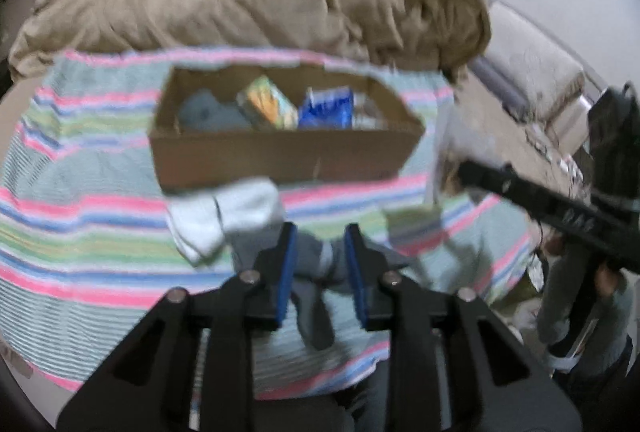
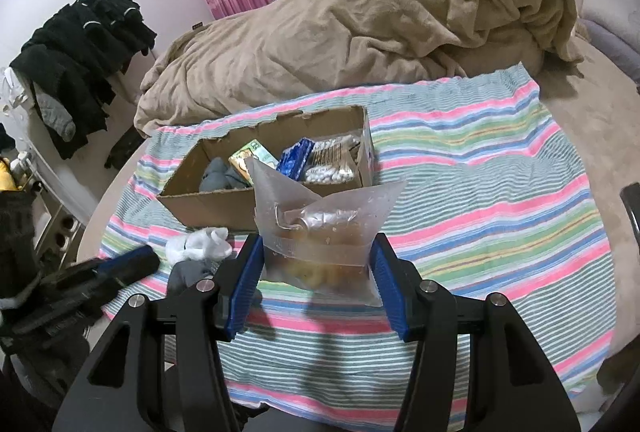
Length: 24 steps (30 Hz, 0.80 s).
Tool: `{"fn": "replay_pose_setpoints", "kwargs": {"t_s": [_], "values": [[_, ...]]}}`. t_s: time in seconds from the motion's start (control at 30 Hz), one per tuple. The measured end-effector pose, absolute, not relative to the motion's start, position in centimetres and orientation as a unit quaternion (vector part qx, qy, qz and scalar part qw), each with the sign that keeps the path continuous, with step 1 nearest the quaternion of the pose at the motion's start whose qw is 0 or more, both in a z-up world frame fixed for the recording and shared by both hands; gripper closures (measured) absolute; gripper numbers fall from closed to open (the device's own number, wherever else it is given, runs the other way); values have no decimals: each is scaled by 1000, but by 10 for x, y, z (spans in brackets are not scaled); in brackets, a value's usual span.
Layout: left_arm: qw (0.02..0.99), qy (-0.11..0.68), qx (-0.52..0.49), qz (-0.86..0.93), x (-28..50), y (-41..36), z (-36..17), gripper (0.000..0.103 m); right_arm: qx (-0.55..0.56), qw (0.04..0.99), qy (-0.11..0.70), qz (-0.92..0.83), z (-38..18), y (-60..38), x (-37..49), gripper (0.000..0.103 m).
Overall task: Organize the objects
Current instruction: 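Lower the grey sock into the box with the left gripper while the right gripper lowers the snack bag in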
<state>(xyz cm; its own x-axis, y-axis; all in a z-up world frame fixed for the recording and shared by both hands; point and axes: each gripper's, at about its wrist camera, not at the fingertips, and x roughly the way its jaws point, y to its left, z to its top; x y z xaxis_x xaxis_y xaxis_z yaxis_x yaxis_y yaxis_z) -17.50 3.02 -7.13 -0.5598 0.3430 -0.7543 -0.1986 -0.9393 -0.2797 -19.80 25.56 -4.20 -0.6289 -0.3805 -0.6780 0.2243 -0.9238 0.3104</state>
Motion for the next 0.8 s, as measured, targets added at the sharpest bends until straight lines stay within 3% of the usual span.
{"fn": "replay_pose_setpoints", "kwargs": {"t_s": [0.1, 0.17, 0.2, 0.4, 0.53, 0.57, 0.67, 0.8], "values": [[147, -73, -470, 867, -180, 39, -91, 62, 401, 168, -102, -895, -46, 257, -197, 46], [142, -74, -477, 864, -183, 42, -100, 43, 403, 168, -103, -894, -48, 258, -197, 46], [136, -74, -479, 864, -185, 43, -103, 39, 403, 168, -103, -894, -48, 259, -196, 46], [116, -44, -480, 868, -197, 60, -116, 27, 406, 171, -109, -891, -52, 260, -197, 46], [98, -36, -482, 870, -206, 65, -127, 29, 407, 174, -110, -890, -54, 259, -196, 46], [95, -43, -480, 871, -206, 64, -127, 43, 407, 175, -111, -890, -54, 260, -196, 46], [98, -70, -474, 872, -205, 50, -124, 60, 407, 171, -113, -890, -54, 264, -195, 46], [102, -74, -461, 878, -195, 42, -114, 64, 405, 169, -118, -891, -52, 265, -194, 46]]}}
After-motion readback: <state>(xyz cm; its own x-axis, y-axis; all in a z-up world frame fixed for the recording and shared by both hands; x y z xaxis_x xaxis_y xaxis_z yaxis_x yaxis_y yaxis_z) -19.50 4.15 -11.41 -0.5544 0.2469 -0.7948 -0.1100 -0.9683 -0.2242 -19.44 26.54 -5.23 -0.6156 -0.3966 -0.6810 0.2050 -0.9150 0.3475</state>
